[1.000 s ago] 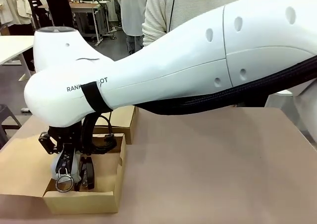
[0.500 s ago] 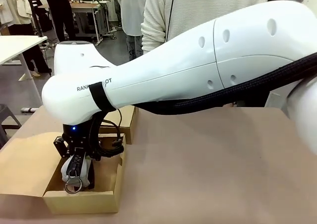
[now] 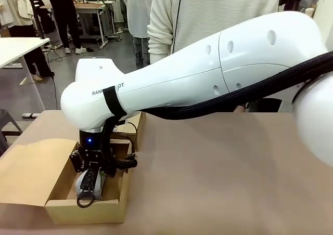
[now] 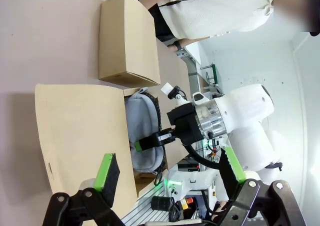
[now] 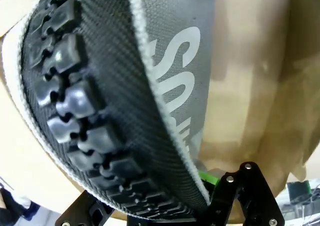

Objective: Place items inside the box.
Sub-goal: Pick up a Pencil pouch or Stapler and place it inside the Mailer Box closest to the robot.

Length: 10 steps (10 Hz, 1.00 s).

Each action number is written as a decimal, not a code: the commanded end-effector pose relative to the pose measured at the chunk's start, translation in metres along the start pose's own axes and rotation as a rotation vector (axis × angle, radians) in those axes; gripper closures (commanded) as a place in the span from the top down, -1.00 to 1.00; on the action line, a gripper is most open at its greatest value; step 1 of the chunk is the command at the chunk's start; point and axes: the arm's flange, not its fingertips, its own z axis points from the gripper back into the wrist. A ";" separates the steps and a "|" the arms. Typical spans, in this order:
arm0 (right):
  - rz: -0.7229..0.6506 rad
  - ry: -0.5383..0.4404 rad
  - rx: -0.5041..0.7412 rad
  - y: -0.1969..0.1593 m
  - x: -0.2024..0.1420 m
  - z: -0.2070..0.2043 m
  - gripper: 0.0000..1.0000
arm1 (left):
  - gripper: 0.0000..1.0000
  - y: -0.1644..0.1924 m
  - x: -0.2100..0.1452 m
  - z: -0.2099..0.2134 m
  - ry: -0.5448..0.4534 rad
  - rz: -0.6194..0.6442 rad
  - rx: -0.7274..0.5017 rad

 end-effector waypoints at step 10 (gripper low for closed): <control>0.018 0.022 0.014 -0.009 0.000 0.005 0.68 | 1.00 -0.001 -0.001 0.000 -0.012 -0.014 -0.021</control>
